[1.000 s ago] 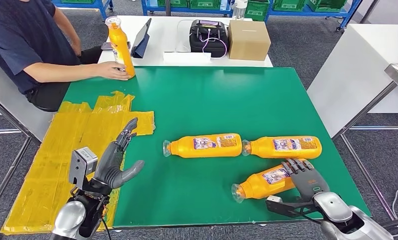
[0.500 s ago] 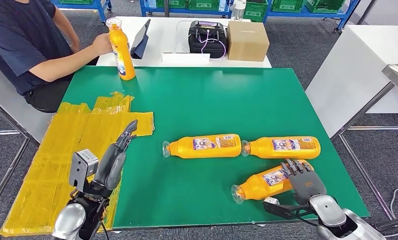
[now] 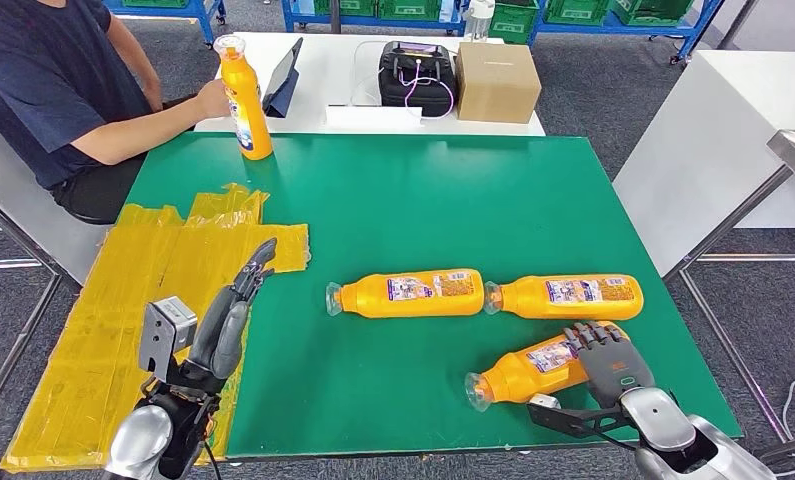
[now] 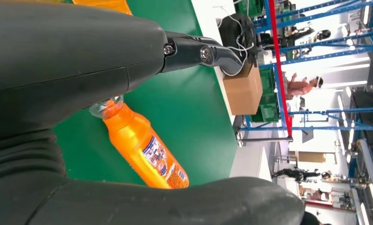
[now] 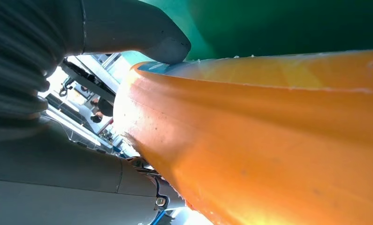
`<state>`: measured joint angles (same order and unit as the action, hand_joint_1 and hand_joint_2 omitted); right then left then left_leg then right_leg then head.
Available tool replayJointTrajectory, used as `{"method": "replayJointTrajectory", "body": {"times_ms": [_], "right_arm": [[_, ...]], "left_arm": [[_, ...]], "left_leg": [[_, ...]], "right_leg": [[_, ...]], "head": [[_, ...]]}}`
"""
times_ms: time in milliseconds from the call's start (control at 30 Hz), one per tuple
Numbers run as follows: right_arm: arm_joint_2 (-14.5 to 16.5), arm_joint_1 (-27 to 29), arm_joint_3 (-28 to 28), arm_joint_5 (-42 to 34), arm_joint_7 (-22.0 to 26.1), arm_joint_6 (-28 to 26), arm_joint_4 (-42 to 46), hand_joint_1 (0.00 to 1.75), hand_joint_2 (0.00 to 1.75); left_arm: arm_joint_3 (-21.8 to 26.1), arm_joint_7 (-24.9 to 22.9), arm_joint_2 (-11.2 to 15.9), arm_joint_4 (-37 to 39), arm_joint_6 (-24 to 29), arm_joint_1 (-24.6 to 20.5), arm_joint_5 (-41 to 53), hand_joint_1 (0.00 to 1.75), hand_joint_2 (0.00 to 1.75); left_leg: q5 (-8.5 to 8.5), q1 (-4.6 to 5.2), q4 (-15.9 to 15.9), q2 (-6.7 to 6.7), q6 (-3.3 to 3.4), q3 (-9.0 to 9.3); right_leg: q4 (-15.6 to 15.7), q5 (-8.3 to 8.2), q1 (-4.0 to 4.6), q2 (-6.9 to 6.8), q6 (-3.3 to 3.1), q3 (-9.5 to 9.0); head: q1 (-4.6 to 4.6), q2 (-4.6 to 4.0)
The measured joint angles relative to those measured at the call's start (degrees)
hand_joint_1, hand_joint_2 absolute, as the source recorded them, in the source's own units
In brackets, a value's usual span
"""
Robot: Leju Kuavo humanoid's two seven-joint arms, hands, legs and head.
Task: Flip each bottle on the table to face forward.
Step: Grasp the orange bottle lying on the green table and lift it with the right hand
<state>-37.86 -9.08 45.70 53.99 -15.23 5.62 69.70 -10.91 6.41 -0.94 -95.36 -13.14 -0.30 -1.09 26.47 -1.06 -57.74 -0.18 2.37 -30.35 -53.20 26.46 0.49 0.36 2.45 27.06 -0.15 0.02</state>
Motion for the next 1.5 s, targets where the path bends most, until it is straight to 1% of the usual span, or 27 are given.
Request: {"method": "replayJointTrajectory", "body": {"times_ms": [367, 400, 500, 533, 700, 900, 933, 1000, 1067, 1100, 1167, 1233, 1333, 1400, 1500], "right_arm": [[-0.25, 0.02, 0.14, -0.11, 0.08, -0.07, 0.04, 1.75, 1.75], [0.08, 0.41, 0.00, -0.30, -0.50, -1.11, 0.04, 1.75, 1.75], [3.02, 2.15, -1.90, -0.55, -3.67, -4.29, 0.25, 1.75, 1.75], [3.81, 2.47, -2.54, -0.42, -4.21, -4.33, 0.37, 1.75, 1.75], [5.08, 3.39, -4.09, -0.25, -4.40, -4.33, 0.78, 1.75, 1.75], [5.65, 3.83, -4.91, -0.16, -4.44, -4.33, 1.03, 1.75, 1.75], [5.74, 3.90, -5.00, -0.26, -4.35, -4.61, 1.07, 1.75, 1.75], [6.38, 4.56, -5.77, -1.84, -2.95, -6.88, 1.50, 1.75, 1.75], [8.23, 6.59, -8.45, -6.56, 0.35, -9.54, 4.10, 1.75, 1.75], [9.69, 8.01, -10.50, -9.96, 2.17, -9.87, 6.62, 1.75, 1.75], [13.10, 10.98, -15.08, -16.80, 4.69, -8.34, 13.24, 1.75, 1.75], [16.56, 13.84, -19.06, -21.29, 5.95, -6.52, 19.80, 1.75, 1.75], [20.95, 16.80, -24.19, -24.73, 7.89, -5.75, 27.27, 1.75, 1.75], [23.16, 18.12, -27.01, -25.85, 9.39, -5.84, 30.62, 1.75, 1.75], [25.87, 20.00, -29.37, -25.73, 10.87, -6.42, 33.53, 1.75, 1.75]], "left_arm": [[0.01, 0.36, -0.02, 0.00, -0.02, 0.00, 0.02, 0.00, 0.00], [0.05, 0.51, -0.02, -0.19, 0.18, 0.34, 0.19, 0.00, 0.00], [0.80, 0.85, -0.02, -1.83, 0.91, 3.01, 0.94, 0.00, 0.00], [1.05, 0.85, -0.02, -2.30, 0.96, 3.73, 1.03, 0.00, 0.00], [1.51, 0.85, -0.02, -3.08, 0.94, 4.89, 1.03, 0.00, 0.00], [1.57, 0.85, -0.02, -3.33, 0.94, 5.38, 1.03, 0.00, 0.00], [1.58, 0.85, -0.02, -3.35, 0.96, 5.42, 1.03, 0.00, 0.00], [1.75, 0.86, -0.02, -3.65, 1.23, 5.93, 1.11, 0.00, 0.00], [2.50, 1.00, -0.02, -4.86, 1.65, 7.81, 1.19, 0.00, 0.00], [3.09, 1.19, -0.01, -5.78, 1.74, 9.20, 1.19, 0.00, 0.00], [4.42, 1.79, -0.02, -7.70, 1.28, 12.01, 1.19, 0.00, 0.00], [5.56, 2.38, -0.14, -9.17, 0.40, 14.24, 1.34, 0.00, 0.00], [6.58, 2.70, -0.58, -10.56, -0.33, 16.27, 2.01, 0.00, 0.00], [6.96, 2.71, -0.90, -11.04, -0.30, 16.88, 2.01, 0.00, 0.00], [7.26, 2.69, -1.44, -11.46, -0.16, 17.15, 1.42, 0.00, 0.00]], "left_leg": [[0.03, -0.03, 0.00, -0.01, 0.00, 0.05], [0.05, -0.04, 0.01, -0.03, 0.00, 0.04], [0.20, -0.04, 0.02, 0.08, -0.09, 0.06], [0.25, -0.03, 0.02, 0.16, -0.13, 0.10], [0.39, -0.12, 0.02, 0.21, -0.25, 0.22], [0.44, -0.22, 0.02, 0.23, -0.32, 0.26], [0.45, -0.23, 0.02, 0.23, -0.33, 0.26], [0.47, -0.25, 0.02, 0.22, -0.35, 0.24], [0.50, -0.27, 0.02, 0.25, -0.38, 0.13], [0.50, -0.26, 0.02, 0.28, -0.40, 0.03], [0.41, -0.19, -0.01, 0.27, -0.42, -0.36], [0.22, -0.03, -0.05, 0.03, -0.42, -0.92], [-0.06, 0.18, -0.07, -0.40, -0.46, -1.67], [-0.11, 0.21, -0.07, -0.41, -0.47, -1.90], [-0.12, 0.22, -0.06, -0.39, -0.48, -2.01]], "right_leg": [[0.07, 0.03, 0.01, -0.02, 0.02, -0.10], [0.08, 0.06, 0.01, -0.03, 0.03, -0.14], [0.09, 0.01, 0.03, 0.09, 0.12, -0.15], [0.09, -0.02, 0.04, 0.14, 0.15, -0.14], [0.09, -0.05, 0.14, 0.17, 0.17, -0.19], [0.08, -0.16, 0.26, 0.17, 0.05, -0.23], [0.08, -0.19, 0.27, 0.17, 0.03, -0.23], [0.06, -0.23, 0.33, 0.17, 0.05, -0.29], [0.01, -0.26, 0.38, 0.19, 0.10, -0.33], [-0.05, -0.28, 0.38, 0.22, 0.14, -0.34], [-0.27, -0.33, 0.32, 0.25, 0.20, -0.10], [-0.61, -0.35, 0.15, 0.04, 0.25, 0.45], [-0.98, -0.33, -0.06, -0.39, 0.26, 1.24], [-1.06, -0.33, -0.09, -0.42, 0.26, 1.48], [-1.16, -0.33, -0.11, -0.41, 0.25, 1.65]], "head": [[-0.01, 0.00], [0.02, 0.00], [0.06, 0.00], [0.05, 0.00], [0.05, 0.00], [0.05, 0.00], [0.04, 0.00], [0.07, 0.00], [0.09, 0.00], [0.08, 0.00], [0.03, 0.00], [-0.01, 0.00], [0.00, 0.00], [0.01, 0.00], [0.01, 0.00]]}}
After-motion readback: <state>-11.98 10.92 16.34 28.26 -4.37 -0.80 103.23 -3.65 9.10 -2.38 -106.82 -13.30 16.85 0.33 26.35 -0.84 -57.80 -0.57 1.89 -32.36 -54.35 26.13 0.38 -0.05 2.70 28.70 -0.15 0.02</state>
